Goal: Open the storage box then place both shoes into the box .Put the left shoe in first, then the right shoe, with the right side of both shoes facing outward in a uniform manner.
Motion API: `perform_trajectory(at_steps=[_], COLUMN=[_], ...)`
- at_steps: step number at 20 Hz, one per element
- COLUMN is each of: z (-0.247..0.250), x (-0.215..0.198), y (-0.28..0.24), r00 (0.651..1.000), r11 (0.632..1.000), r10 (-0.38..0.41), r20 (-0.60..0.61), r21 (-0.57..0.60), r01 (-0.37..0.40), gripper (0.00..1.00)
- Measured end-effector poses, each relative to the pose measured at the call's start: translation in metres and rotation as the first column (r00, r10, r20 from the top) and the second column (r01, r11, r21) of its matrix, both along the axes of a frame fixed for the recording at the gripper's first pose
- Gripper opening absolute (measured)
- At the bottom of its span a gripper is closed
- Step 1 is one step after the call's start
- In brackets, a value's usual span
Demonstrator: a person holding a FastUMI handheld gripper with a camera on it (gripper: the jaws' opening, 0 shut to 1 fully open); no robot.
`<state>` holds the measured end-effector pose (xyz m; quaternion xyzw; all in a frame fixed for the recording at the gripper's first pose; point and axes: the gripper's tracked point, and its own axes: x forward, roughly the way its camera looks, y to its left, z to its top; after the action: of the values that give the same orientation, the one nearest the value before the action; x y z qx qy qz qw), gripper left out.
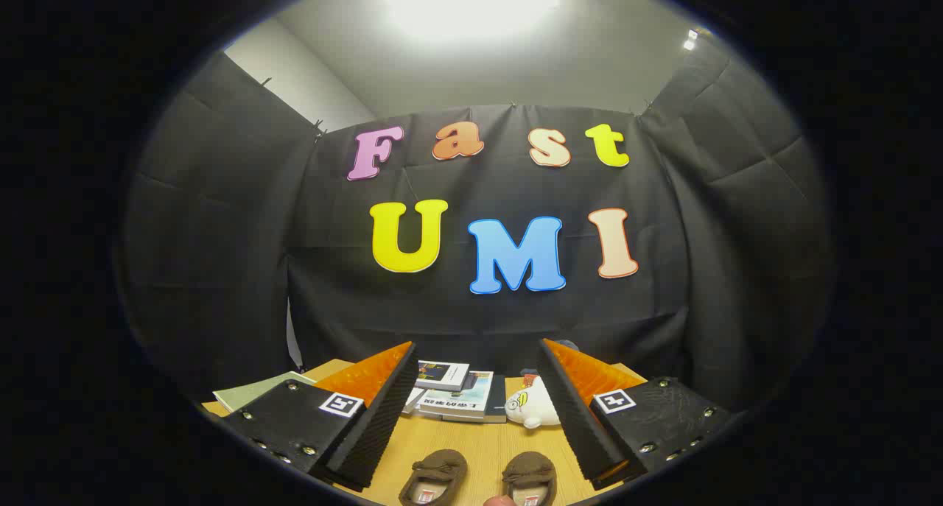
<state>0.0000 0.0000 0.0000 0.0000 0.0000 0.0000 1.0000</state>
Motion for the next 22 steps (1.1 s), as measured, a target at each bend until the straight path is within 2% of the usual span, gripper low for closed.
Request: perform_trajectory(at_steps=[14,17,22], z=[-0.009,-0.014,-0.039], x=[-0.005,-0.006,-0.008], y=[0.007,0.013,0.026], r00=[1.0,1.0,0.996], r11=[1.0,0.996,0.981], r10=[-0.027,-0.015,0.016], r20=[-0.006,-0.014,-0.091], r21=[0.015,0.084,0.193], r01=[0.027,0.017,0.002], gripper=[0.98,0.98,0.98])
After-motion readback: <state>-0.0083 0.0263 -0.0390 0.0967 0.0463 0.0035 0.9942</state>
